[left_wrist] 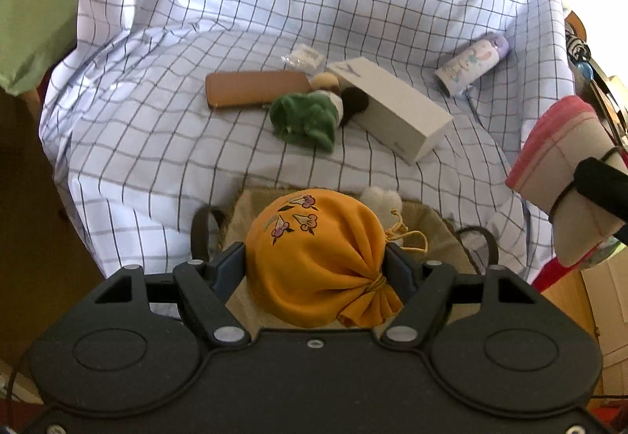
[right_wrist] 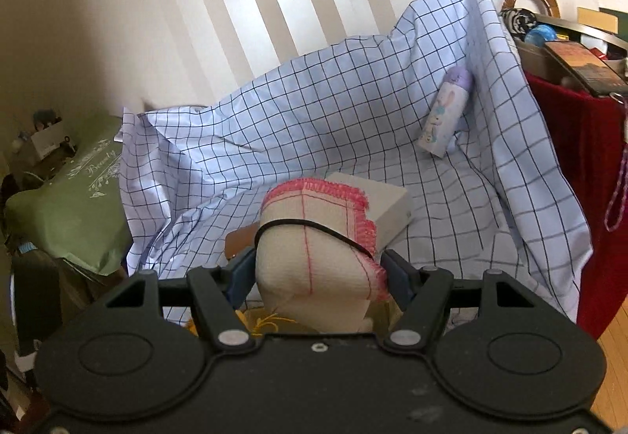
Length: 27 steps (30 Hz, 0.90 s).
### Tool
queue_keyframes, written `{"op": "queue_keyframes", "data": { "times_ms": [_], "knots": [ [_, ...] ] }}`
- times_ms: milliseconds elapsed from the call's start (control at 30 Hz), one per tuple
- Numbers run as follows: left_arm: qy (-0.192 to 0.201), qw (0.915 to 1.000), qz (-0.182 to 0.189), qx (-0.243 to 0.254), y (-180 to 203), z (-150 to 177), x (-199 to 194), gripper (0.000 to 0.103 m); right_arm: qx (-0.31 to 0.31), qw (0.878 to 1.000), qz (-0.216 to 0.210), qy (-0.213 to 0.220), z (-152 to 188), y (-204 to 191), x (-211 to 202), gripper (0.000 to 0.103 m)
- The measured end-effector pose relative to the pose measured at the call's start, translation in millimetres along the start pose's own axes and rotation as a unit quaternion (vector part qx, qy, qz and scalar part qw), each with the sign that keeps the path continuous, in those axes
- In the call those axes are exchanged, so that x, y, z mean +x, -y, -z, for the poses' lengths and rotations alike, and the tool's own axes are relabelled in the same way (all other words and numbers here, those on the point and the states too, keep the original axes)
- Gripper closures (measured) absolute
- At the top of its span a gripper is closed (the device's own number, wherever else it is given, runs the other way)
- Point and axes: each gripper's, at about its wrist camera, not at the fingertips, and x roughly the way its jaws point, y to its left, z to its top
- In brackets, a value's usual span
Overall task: Organize soft objects
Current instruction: 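Carry the pouch and towel bundle over the basket with both tools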
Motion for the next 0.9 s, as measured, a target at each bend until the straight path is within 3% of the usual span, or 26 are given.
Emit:
{"op": "queue_keyframes", "data": {
  "times_ms": [167, 567, 900],
  "knots": [
    [-0.006, 0.9999, 0.004, -0.011, 0, 14, 2, 0.033, -0.004, 1.0, 0.014, -0.003, 17, 0, -11, 0.035],
    [-0.024, 0.9995, -0.008, -0.016, -3, 27, 19, 0.032, -0.012, 0.998, 0.038, -0.041, 37, 3, 5, 0.035],
    [-0.008, 0.9996, -0.018, -0.022, -3, 33, 15, 0.025, -0.027, 0.996, 0.049, -0.067, 48, 0, 18, 0.034]
  ]
}}
